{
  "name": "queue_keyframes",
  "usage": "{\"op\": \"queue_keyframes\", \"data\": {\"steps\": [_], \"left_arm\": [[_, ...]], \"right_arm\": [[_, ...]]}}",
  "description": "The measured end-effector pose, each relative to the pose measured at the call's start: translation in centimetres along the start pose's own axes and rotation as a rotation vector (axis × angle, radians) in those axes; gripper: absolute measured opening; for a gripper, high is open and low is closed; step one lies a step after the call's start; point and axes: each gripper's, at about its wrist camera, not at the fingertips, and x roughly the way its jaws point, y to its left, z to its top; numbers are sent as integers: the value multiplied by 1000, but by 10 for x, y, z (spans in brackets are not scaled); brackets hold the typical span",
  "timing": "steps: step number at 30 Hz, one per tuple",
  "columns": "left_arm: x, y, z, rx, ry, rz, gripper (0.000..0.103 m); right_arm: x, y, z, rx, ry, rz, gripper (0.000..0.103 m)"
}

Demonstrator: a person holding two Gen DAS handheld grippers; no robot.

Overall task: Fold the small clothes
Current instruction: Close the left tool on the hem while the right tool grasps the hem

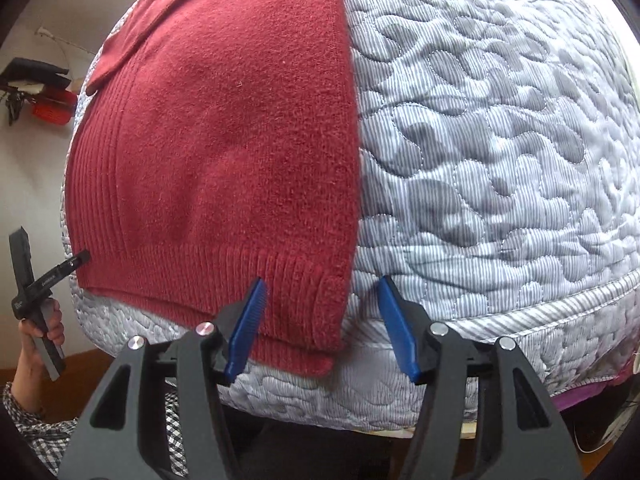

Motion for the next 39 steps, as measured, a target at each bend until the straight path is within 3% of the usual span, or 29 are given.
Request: {"op": "queue_keyframes", "data": {"steps": [4,9,12,14,16,20,28,34,39], "left_arm": [[0,-9,-2,0,16,-21,71],[1,-23,-20,-15,32,-32,63],[-4,-18,-32,-49,33,-27,45],[-1,-11,-33,-85,54,-84,18],[0,-6,-36,-131,62,-116,17],[-4,-11,-42,-130,58,-115,14],[-31,-11,-23,-107,20,-174,10],[-61,-4,-11,-97,-56,-233,9],[-78,13,27,-121,-120,-281,9]], "right_arm": [[-2,3,-2,-30,6,0,58],[8,8,-1,-26,27,45,47],[9,8,-1,-29,28,35,39],[8,7,-2,-22,33,61,23],[7,4,-2,-14,35,72,21],[3,1,-2,-14,28,73,6],[-21,6,-1,-40,1,155,6],[-45,8,9,-20,-40,243,6],[-69,11,31,-38,-83,270,6]]}}
